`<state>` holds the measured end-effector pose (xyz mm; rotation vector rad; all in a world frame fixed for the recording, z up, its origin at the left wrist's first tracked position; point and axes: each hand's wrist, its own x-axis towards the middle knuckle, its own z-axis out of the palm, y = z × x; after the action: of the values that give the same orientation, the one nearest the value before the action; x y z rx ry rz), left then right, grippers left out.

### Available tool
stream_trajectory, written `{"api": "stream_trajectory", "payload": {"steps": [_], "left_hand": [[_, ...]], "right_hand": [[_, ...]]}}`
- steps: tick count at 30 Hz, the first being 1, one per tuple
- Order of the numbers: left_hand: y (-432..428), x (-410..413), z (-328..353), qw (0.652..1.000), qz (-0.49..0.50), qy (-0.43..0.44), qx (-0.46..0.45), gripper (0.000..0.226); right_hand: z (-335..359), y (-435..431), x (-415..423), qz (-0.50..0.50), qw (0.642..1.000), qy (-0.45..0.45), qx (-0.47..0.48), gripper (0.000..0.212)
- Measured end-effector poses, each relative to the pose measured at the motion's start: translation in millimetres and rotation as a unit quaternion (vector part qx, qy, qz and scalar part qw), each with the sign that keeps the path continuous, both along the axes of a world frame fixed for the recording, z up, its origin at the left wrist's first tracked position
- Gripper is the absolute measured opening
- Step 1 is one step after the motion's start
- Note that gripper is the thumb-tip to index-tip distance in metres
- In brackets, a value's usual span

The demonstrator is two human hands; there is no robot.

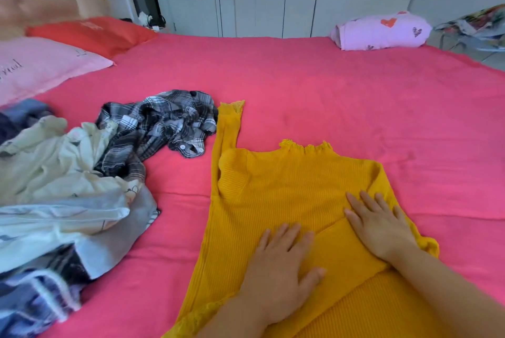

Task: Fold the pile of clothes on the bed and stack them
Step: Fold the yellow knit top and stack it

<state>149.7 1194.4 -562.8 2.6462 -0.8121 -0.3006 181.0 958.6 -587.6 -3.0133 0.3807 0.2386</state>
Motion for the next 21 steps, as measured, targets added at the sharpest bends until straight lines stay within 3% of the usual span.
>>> {"api": "stream_trajectory", "payload": {"steps": [6,11,15,19,21], "left_hand": [[51.0,98.2,21.8,0.963,0.192,-0.103,-0.157,0.062],[74.2,177.3,19.3,0.932,0.307,-0.046,-0.187,0.052],[69.8,210.1,4.1,0.869,0.409,0.054,-0.273,0.054],[63.3,214.3,1.7,0.824,0.455,0.066,-0.332,0.049],[57.9,207.3,17.8,0.795,0.443,0.049,-0.412,0.048]], "right_hand": [[-0.6,5.7,-4.2,-0.016,1.000,-0.005,-0.024,0.055],[-6.3,6.3,1.1,-0.026,0.998,-0.032,-0.046,0.054],[-12.3,11.9,3.6,-0.060,0.996,-0.059,-0.038,0.052],[-23.6,7.8,1.9,-0.084,0.993,-0.058,-0.053,0.071],[-18.8,8.7,2.3,-0.064,0.994,-0.065,-0.060,0.064]]}}
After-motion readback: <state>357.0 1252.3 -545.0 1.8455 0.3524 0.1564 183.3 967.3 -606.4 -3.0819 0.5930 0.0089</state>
